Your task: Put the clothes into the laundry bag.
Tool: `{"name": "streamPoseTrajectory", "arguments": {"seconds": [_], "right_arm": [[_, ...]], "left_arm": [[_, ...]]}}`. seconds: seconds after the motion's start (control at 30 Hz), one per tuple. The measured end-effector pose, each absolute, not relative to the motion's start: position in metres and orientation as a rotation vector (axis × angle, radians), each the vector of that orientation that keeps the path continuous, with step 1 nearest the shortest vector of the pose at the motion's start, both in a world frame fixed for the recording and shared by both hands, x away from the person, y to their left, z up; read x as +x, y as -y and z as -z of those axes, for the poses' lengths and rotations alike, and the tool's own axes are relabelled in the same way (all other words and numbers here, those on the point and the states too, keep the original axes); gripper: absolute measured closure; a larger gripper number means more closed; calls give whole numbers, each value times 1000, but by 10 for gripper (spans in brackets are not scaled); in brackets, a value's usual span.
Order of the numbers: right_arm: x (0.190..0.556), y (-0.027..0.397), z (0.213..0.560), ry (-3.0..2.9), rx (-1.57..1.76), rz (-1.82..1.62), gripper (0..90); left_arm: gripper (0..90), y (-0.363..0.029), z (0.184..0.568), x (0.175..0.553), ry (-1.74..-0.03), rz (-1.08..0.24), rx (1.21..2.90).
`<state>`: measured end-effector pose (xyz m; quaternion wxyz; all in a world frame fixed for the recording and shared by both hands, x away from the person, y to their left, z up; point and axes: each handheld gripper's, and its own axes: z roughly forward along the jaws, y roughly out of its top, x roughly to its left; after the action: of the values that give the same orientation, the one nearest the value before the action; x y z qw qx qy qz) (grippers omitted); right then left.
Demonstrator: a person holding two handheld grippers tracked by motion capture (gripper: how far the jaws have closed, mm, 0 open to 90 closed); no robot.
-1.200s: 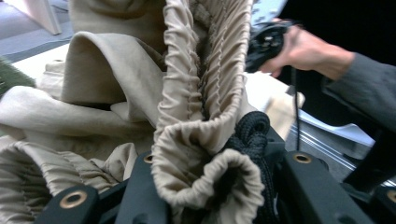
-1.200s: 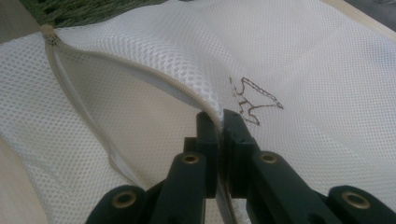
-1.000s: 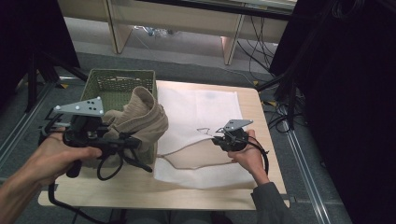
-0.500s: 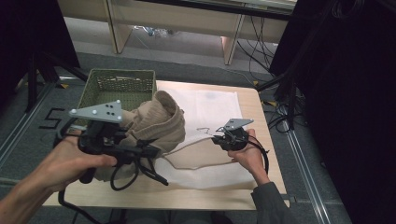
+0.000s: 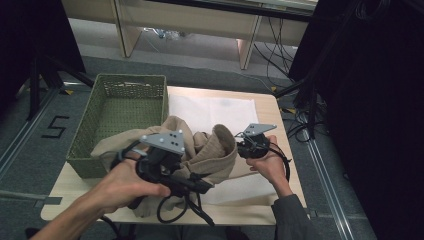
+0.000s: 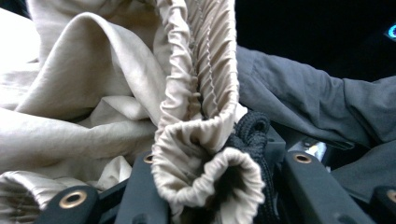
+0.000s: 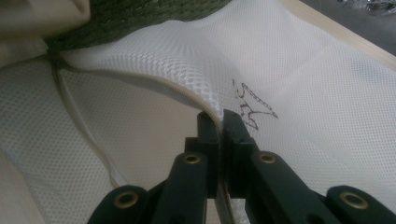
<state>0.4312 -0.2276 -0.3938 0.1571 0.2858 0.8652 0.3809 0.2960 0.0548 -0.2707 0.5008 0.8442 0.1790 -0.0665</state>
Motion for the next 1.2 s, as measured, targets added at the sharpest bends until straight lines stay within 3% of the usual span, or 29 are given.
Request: {"name": "streamPoseTrajectory", "arguments": {"seconds": [0.23, 0.47, 0.6, 0.8, 1.07, 1.2], "right_arm": [[432, 233, 388, -2455, 826, -1120, 882], [432, 237, 383, -2442, 824, -1134, 882], [431, 236, 382, -2443, 826, -1136, 882], [430, 236, 378, -2436, 820, -1125, 883], [428, 233, 374, -2433, 806, -1118, 883], [430, 236, 376, -2428, 819, -1109, 883]], "left_arm": [[651, -22, 315, 309, -452, 264, 2109], [648, 5, 375, 333, -579, 356, 2182], [647, 16, 403, 351, -686, 343, 2212], [639, 28, 435, 380, -873, 217, 2218], [622, 50, 441, 415, -1014, -8, 2143], [597, 61, 451, 428, -1069, -25, 2086]]}}
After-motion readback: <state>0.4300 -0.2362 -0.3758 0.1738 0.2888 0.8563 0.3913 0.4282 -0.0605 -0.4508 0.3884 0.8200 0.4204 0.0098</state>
